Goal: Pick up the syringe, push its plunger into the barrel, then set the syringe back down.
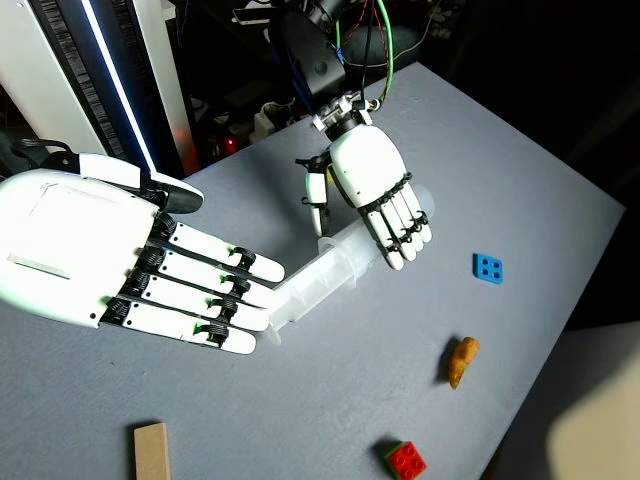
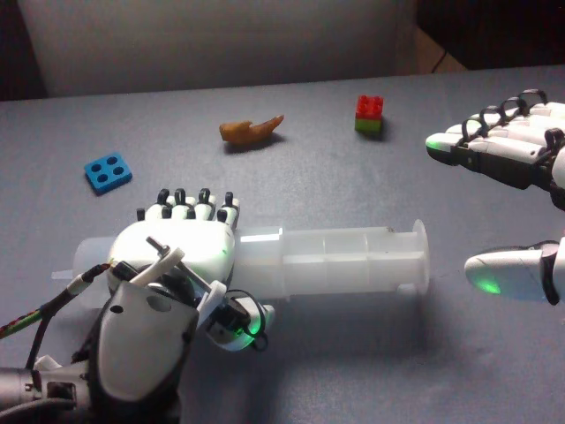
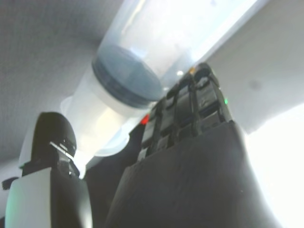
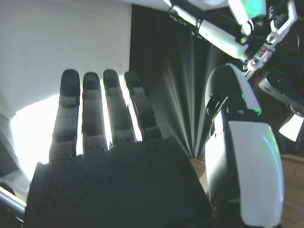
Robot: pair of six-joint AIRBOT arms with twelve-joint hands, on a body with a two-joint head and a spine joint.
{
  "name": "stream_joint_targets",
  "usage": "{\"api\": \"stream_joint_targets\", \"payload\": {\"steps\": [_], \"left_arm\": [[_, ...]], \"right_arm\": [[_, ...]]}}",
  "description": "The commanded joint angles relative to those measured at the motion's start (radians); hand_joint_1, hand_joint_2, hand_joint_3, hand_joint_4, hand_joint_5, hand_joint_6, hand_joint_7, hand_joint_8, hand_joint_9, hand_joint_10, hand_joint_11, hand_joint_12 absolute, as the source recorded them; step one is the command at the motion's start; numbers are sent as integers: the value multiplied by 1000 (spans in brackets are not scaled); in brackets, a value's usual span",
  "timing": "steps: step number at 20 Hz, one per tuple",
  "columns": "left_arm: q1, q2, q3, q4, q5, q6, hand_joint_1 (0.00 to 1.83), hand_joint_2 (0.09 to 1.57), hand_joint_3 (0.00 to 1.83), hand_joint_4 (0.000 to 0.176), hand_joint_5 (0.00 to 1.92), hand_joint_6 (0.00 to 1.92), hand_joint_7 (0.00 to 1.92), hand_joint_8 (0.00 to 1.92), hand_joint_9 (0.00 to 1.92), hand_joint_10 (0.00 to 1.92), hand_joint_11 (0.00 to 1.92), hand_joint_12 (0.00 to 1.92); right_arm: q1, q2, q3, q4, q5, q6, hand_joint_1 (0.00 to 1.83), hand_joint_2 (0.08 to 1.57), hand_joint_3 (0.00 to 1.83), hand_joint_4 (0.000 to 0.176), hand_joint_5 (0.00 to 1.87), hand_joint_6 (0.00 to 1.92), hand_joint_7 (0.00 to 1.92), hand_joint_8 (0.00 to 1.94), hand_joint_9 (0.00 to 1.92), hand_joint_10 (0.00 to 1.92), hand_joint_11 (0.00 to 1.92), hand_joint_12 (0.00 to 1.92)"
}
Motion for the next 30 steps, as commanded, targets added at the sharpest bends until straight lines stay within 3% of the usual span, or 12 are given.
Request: {"api": "stream_joint_targets", "payload": {"steps": [1, 7, 11, 14, 18, 21, 25, 26, 28, 30], "left_arm": [[1, -6, 7, 83, -47, -6, 531, 1155, 8, 0, 0, 0, 0, 0, 0, 0, 0, 0], [16, -38, 62, 117, -20, -10, 528, 1154, 5, 0, 0, 0, 0, 0, 0, 0, 0, 0], [31, -61, 94, 136, -8, -42, 564, 1140, 0, 0, 0, 0, 0, 0, 0, 0, 0, 0], [35, -63, 98, 142, 2, -46, 471, 1197, 20, 0, 0, 0, 0, 0, 0, 0, 0, 0], [35, -61, 94, 149, 7, -46, 558, 1159, 0, 0, 0, 0, 0, 0, 0, 0, 0, 0], [36, -61, 91, 150, 10, -46, 471, 1196, 11, 0, 0, 0, 0, 0, 0, 0, 0, 0], [37, -61, 90, 150, 13, -46, 512, 1180, 0, 0, 23, 8, 8, 3, 11, 4, 20, 10], [38, -61, 90, 150, 14, -46, 563, 1177, 0, 0, 85, 7, 63, 1, 67, 6, 52, 47], [40, -59, 88, 150, 15, -46, 651, 1164, 0, 0, 186, 2, 176, 0, 189, 5, 1, 545], [42, -57, 85, 150, 15, -47, 704, 1167, 2, 0, 250, 10, 263, 11, 275, 18, 0, 838]], "right_arm": [[4, 4, -3, -2, 110, 8, 184, 1143, 0, 0, 89, 0, 109, 1, 93, 1, 0, 366], [5, 4, -3, -2, 110, 10, 179, 1141, 0, 0, 95, 5, 103, 6, 88, 7, 0, 317], [5, 4, -3, -2, 110, 12, 212, 1138, 0, 0, 116, 3, 132, 3, 113, 6, 0, 426], [6, 4, -3, -2, 111, 12, 195, 1145, 1, 0, 112, 1, 119, 2, 108, 5, 0, 389], [6, 4, -3, -2, 111, 13, 211, 1140, 0, 0, 114, 3, 122, 2, 114, 3, 0, 398], [6, 4, -3, -2, 111, 13, 208, 1139, 0, 0, 120, 1, 129, 0, 120, 1, 0, 413], [6, 4, -3, -2, 112, 13, 194, 1144, 0, 0, 109, 1, 116, 2, 102, 1, 0, 357], [6, 4, -3, -2, 112, 13, 194, 1142, 0, 0, 111, 2, 121, 4, 105, 2, 0, 357], [5, 4, -3, -2, 111, 13, 195, 1139, 0, 0, 117, 3, 130, 5, 116, 5, 0, 376], [5, 4, -3, -2, 111, 13, 190, 1140, 0, 0, 122, 3, 134, 2, 119, 3, 0, 374]]}}
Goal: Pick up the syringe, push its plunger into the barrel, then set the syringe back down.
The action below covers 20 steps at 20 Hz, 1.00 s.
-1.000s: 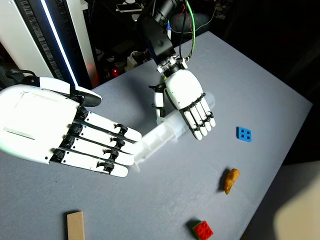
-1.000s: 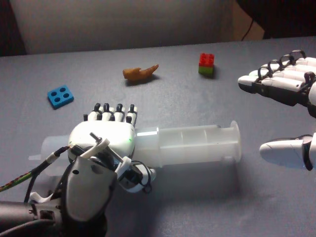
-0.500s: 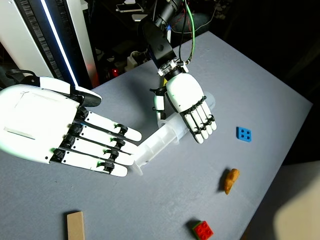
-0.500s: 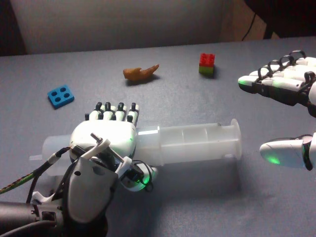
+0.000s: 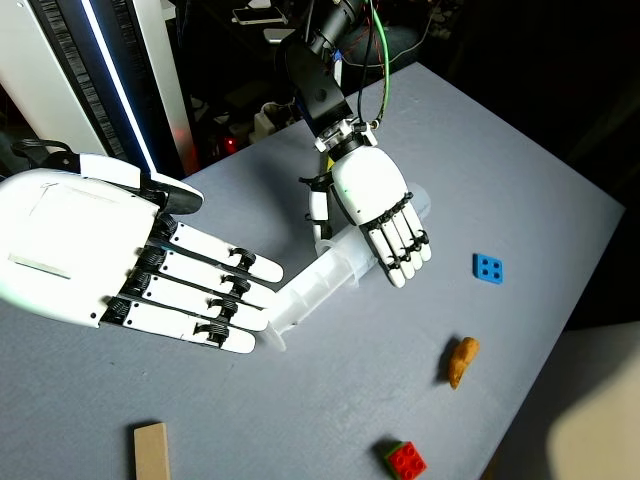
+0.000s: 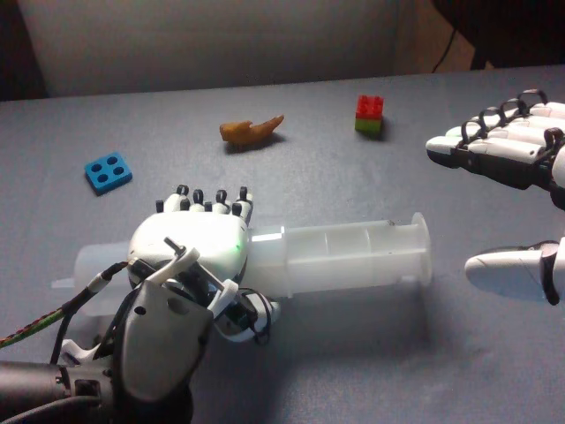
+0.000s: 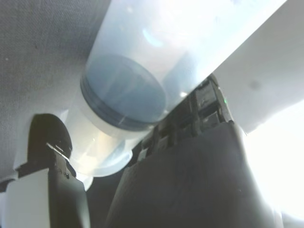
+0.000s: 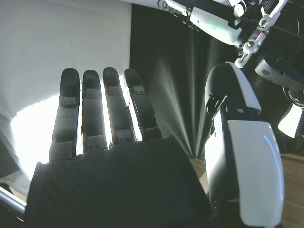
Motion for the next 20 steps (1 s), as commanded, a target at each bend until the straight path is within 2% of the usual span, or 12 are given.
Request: {"api": "stream_joint_targets", "payload": {"steps": [1, 3, 4, 6, 7, 8, 9, 11, 13, 14, 15, 20], "left_arm": [[5, -1, -5, 39, -30, -2, 963, 1123, 0, 0, 499, 29, 567, 24, 575, 52, 207, 1014], [8, 0, -7, 55, -30, -12, 1004, 1147, 2, 0, 579, 28, 637, 17, 644, 43, 285, 1010], [8, 0, -7, 57, -26, -12, 1099, 1166, 2, 0, 708, 44, 770, 32, 785, 66, 436, 972], [10, 1, -8, 57, -25, -12, 1180, 1176, 0, 0, 781, 22, 910, 29, 946, 74, 613, 908], [10, 1, -9, 60, -25, -12, 1328, 1170, 0, 0, 649, 1028, 913, 872, 977, 950, 763, 908], [11, 1, -10, 70, -24, -12, 1357, 1177, 0, 0, 625, 1197, 894, 1100, 949, 1206, 824, 1002], [11, 4, -11, 83, -11, -12, 1470, 1156, 0, 0, 630, 1159, 869, 1133, 958, 1132, 804, 1467], [11, 15, -15, 104, 13, -12, 1375, 1155, 1, 0, 764, 1087, 904, 1143, 909, 1311, 835, 1301], [14, 30, -15, 178, 53, -45, 1385, 1101, 0, 0, 938, 842, 1010, 978, 1002, 1236, 879, 1355], [18, 44, -6, 248, 100, -103, 1386, 1096, 0, 0, 951, 823, 1021, 963, 1005, 1231, 882, 1356], [22, 51, 1, 290, 117, -148, 1381, 1118, 0, 0, 887, 940, 968, 1028, 959, 1256, 884, 1327], [5, 102, 35, 468, 260, -267, 1375, 1133, 1, 0, 871, 986, 913, 1101, 928, 1291, 883, 1302]], "right_arm": [[5, 4, -3, -2, 111, 9, 216, 1135, 0, 0, 133, 2, 142, 1, 128, 3, 0, 387], [5, 4, -3, -2, 111, 9, 226, 1135, 0, 0, 132, 1, 140, 0, 129, 2, 0, 370], [5, 4, -3, -2, 111, 9, 234, 1133, 0, 0, 141, 3, 149, 2, 138, 4, 0, 395], [5, 4, -3, -2, 111, 9, 225, 1133, 0, 0, 142, 2, 147, 1, 130, 0, 0, 405], [5, 4, -3, -2, 112, 9, 223, 1134, 0, 0, 141, 1, 142, 0, 121, 0, 0, 393], [5, 4, -3, -2, 112, 9, 211, 1132, 0, 0, 142, 1, 145, 1, 119, 0, 0, 395], [5, 4, -3, -2, 112, 9, 206, 1135, 1, 0, 128, 0, 131, 0, 108, 0, 0, 371], [5, 5, -3, -2, 112, 10, 222, 1130, 0, 0, 128, 1, 129, 1, 113, 2, 0, 381], [5, 5, -3, -2, 112, 10, 233, 1129, 0, 0, 134, 3, 135, 2, 117, 3, 0, 401], [5, 5, -3, -2, 112, 10, 218, 1129, 0, 0, 134, 2, 138, 2, 116, 2, 0, 407], [5, 5, -3, -2, 112, 10, 224, 1130, 0, 0, 133, 1, 134, 0, 112, 0, 0, 395], [13, 5, -3, 49, 117, 10, 235, 1128, 0, 0, 138, 1, 133, 0, 109, 0, 0, 385]]}}
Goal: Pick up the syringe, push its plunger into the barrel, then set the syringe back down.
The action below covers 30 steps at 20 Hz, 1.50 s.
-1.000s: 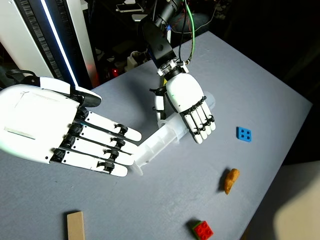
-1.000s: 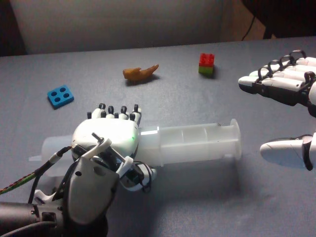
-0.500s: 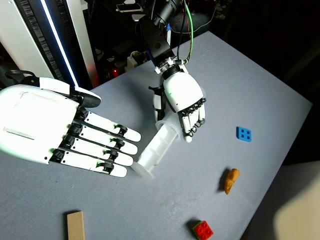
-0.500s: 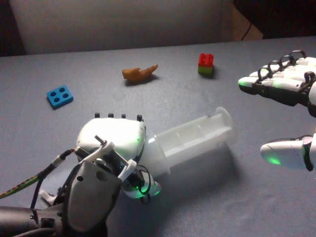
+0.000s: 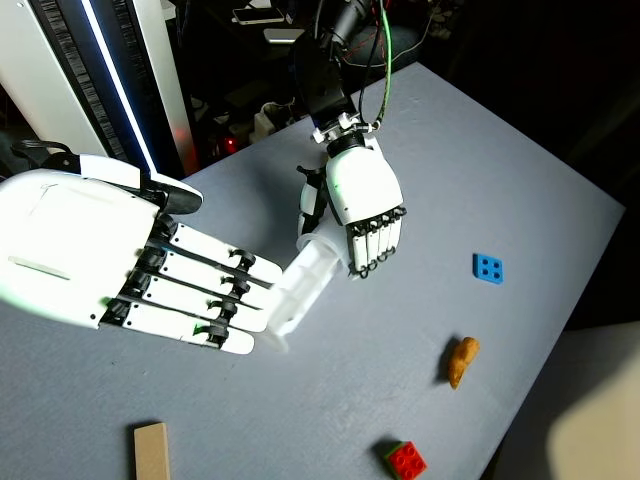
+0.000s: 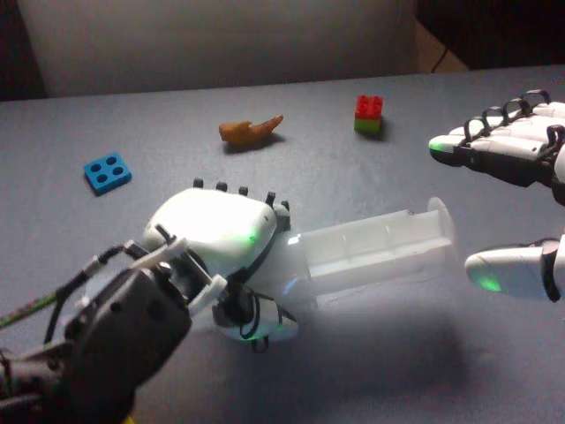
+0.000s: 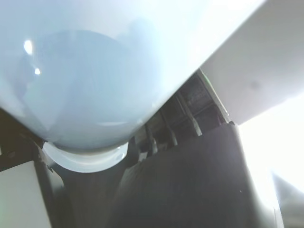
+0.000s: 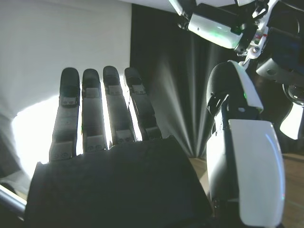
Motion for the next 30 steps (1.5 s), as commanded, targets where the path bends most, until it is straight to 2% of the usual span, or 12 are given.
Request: {"api": "stream_joint_targets", "payload": {"steps": [1, 3, 6, 8, 10, 15, 17, 19, 21, 22, 25, 30], "left_arm": [[-22, 14, 8, 111, -22, -19, 1374, 1138, 1, 0, 866, 990, 901, 1126, 917, 1306, 870, 1317], [-39, 35, 20, 169, 39, -25, 1377, 1128, 0, 0, 884, 981, 919, 1094, 937, 1263, 881, 1267], [-76, 62, 43, 228, 150, -26, 1375, 1135, 0, 0, 882, 970, 907, 1114, 921, 1299, 874, 1294], [-103, 67, 55, 230, 173, -25, 1373, 1136, 0, 0, 903, 943, 896, 1127, 904, 1326, 843, 1332], [-125, 68, 65, 230, 190, -25, 1372, 1139, 1, 0, 903, 950, 880, 1149, 901, 1325, 851, 1322], [-132, 70, 65, 218, 185, -24, 1376, 1126, 0, 0, 903, 928, 925, 1091, 935, 1276, 877, 1314], [-130, 71, 63, 218, 185, -21, 1374, 1133, 0, 0, 897, 924, 910, 1124, 914, 1311, 859, 1354], [-130, 71, 62, 218, 186, -16, 1372, 1143, 1, 0, 864, 947, 897, 1152, 906, 1334, 864, 1364], [-131, 72, 62, 218, 190, -16, 1373, 1142, 1, 0, 862, 955, 892, 1155, 917, 1318, 897, 1321], [-132, 72, 63, 218, 192, -16, 1374, 1137, 0, 0, 886, 942, 888, 1147, 924, 1300, 890, 1299], [-137, 72, 64, 218, 197, -6, 1372, 1145, 0, 0, 860, 967, 884, 1167, 910, 1318, 892, 1306], [-139, 73, 62, 218, 186, -12, 1375, 1132, 0, 0, 905, 900, 917, 1118, 916, 1311, 872, 1340]], "right_arm": [[16, 4, -3, 17, 122, 9, 242, 1127, 0, 0, 128, 0, 123, 0, 102, 0, 0, 393], [30, 1, -3, 103, 144, 9, 246, 1122, 0, 0, 153, 7, 148, 6, 126, 7, 0, 457], [77, -4, -16, 360, 154, 46, 255, 1123, 0, 0, 128, 5, 130, 3, 112, 4, 0, 413], [90, -4, -38, 503, 182, 107, 237, 1129, 0, 0, 120, 0, 125, 0, 112, 2, 0, 444], [99, -4, -65, 580, 249, 185, 239, 1131, 1, 0, 127, 3, 133, 3, 118, 5, 0, 445], [101, -10, -153, 822, 346, 192, 237, 1129, 0, 0, 130, 1, 132, 2, 110, 3, 0, 381], [93, -44, -158, 879, 434, 330, 243, 1130, 1, 0, 144, 4, 147, 4, 125, 6, 0, 412], [69, -73, -158, 915, 505, 385, 242, 1135, 2, 0, 139, 1, 139, 1, 116, 1, 0, 393], [10, -109, -158, 919, 551, 403, 241, 1129, 0, 0, 151, 3, 152, 2, 138, 5, 0, 470], [-11, -124, -158, 920, 566, 405, 260, 1131, 0, 0, 145, 2, 152, 3, 129, 3, 0, 402], [-62, -173, -158, 927, 599, 405, 222, 1138, 2, 0, 138, 0, 138, 1, 111, 0, 0, 406], [-83, -236, -154, 927, 616, 383, 247, 1135, 0, 0, 130, 4, 124, 2, 93, 3, 0, 368]]}}
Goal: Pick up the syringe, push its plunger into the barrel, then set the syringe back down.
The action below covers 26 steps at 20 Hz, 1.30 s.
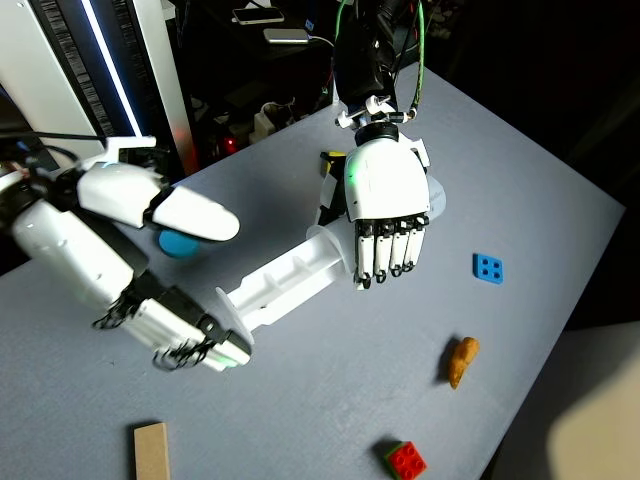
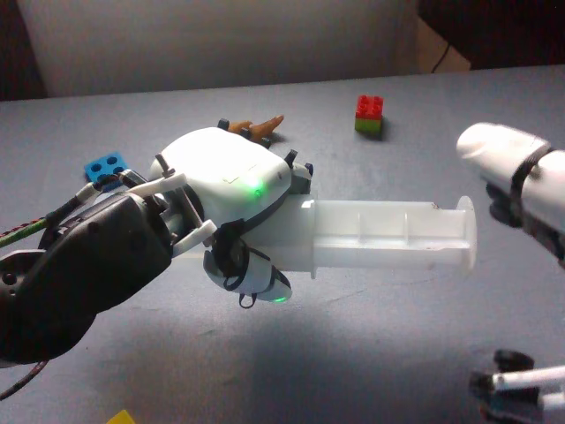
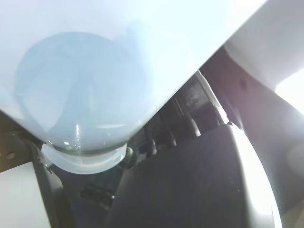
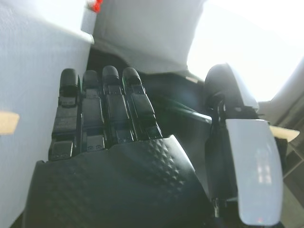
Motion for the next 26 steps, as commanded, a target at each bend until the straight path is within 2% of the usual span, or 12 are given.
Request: {"api": "stream_joint_targets", "payload": {"steps": [1, 3, 4, 5, 8, 10, 11, 17, 19, 24, 26], "left_arm": [[-16, 2, -2, 44, -102, 0, 1374, 1133, 1, 0, 899, 921, 913, 1120, 912, 1312, 855, 1346], [-13, 1, -2, 44, -101, 1, 1375, 1129, 0, 0, 916, 897, 919, 1109, 917, 1305, 854, 1354], [-12, 1, -3, 44, -101, 1, 1378, 1120, 0, 0, 910, 920, 940, 1068, 944, 1257, 901, 1270], [-12, 0, -3, 44, -103, 1, 1377, 1121, 1, 0, 916, 917, 938, 1067, 939, 1264, 902, 1266], [-18, -1, -4, 44, -104, 1, 1375, 1128, 2, 0, 902, 945, 926, 1085, 920, 1296, 859, 1325], [-21, -2, -5, 44, -104, 1, 1374, 1132, 1, 0, 884, 976, 923, 1082, 917, 1305, 850, 1337], [-22, -2, -4, 44, -104, 1, 1374, 1132, 0, 0, 897, 967, 911, 1097, 918, 1299, 865, 1297], [-18, -6, -6, 44, -97, 13, 1378, 1125, 0, 0, 880, 976, 927, 1070, 961, 1235, 927, 1169], [-17, -8, -6, 44, -97, 30, 1377, 1126, 1, 0, 900, 958, 911, 1091, 946, 1254, 924, 1192], [-9, -22, 2, 106, -84, 31, 1380, 1119, 0, 0, 878, 985, 939, 1045, 983, 1197, 950, 1131], [-10, -31, 15, 106, -83, 30, 1377, 1128, 0, 0, 882, 963, 917, 1089, 949, 1256, 926, 1179]], "right_arm": [[2, 0, 3, -64, 74, 5, 248, 1133, 0, 0, 135, 4, 130, 3, 98, 4, 0, 388], [-3, -17, 3, -48, 75, -6, 241, 1135, 0, 0, 126, 2, 119, 1, 87, 2, 0, 366], [-7, -25, 2, -31, 79, -19, 263, 1129, 0, 0, 148, 7, 132, 4, 99, 5, 0, 401], [-11, -34, 3, -22, 86, -28, 274, 1124, 0, 0, 153, 5, 141, 4, 112, 7, 0, 457], [-16, -59, 3, -20, 94, -36, 244, 1124, 0, 0, 132, 2, 134, 2, 116, 3, 0, 488], [-12, -74, 3, -20, 96, -39, 249, 1124, 0, 0, 132, 1, 136, 1, 112, 1, 0, 473], [-4, -83, 2, -21, 97, -41, 237, 1130, 1, 0, 112, 1, 116, 2, 88, 3, 0, 387], [21, -125, -11, -21, 105, -61, 265, 1122, 0, 0, 139, 3, 137, 3, 106, 4, 0, 397], [26, -148, -19, -21, 102, -70, 265, 1119, 0, 0, 130, 0, 126, 0, 97, 0, 0, 384], [46, -216, -22, -21, 129, -87, 245, 1127, 1, 0, 130, 2, 125, 2, 97, 2, 0, 342], [53, -247, -22, -21, 142, -94, 263, 1119, 0, 0, 139, 3, 141, 4, 110, 4, 0, 392]]}}
